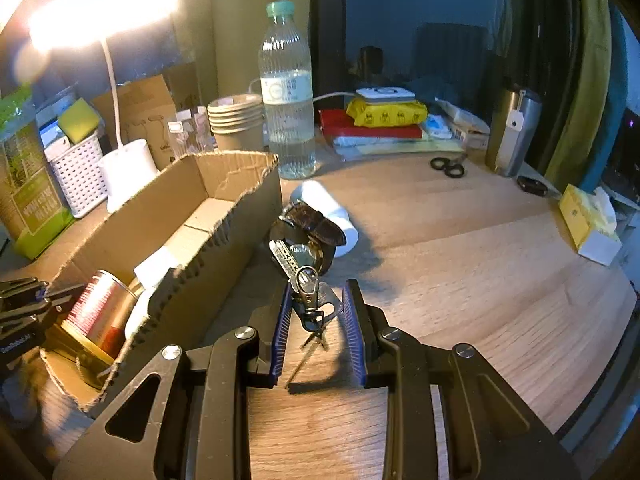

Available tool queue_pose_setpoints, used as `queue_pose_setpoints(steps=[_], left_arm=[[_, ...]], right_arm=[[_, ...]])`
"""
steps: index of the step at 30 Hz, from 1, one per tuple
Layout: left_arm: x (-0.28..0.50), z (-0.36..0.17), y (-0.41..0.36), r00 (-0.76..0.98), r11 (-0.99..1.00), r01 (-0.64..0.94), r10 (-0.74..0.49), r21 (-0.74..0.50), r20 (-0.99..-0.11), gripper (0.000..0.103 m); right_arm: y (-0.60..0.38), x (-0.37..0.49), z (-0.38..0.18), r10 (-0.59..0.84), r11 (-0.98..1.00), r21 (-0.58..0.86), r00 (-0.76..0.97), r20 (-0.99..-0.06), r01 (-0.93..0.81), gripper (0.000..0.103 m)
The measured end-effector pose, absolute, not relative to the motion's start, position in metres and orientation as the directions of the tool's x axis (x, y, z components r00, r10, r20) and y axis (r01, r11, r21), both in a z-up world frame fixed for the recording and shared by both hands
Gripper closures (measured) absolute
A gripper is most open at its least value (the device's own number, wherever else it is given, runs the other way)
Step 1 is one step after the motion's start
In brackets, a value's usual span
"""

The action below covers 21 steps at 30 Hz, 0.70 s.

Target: Organize rigid objects

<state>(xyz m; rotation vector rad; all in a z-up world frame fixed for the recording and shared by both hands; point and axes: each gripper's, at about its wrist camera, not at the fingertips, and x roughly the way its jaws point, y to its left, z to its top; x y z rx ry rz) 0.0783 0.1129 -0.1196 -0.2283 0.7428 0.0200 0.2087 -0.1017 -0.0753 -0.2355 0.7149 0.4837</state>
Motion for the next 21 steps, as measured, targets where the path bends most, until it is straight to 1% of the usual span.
queue_pose_setpoints(steps=[21], left_arm=[[0.078, -0.120, 0.113, 0.738, 0.975, -0.099, -0.062, -0.199, -0.672, 0.089]], right_arm=[[-0.086, 0.188, -0.029, 0.382, 0.842, -0.090, 0.707, -0.595, -0.531, 0.075]])
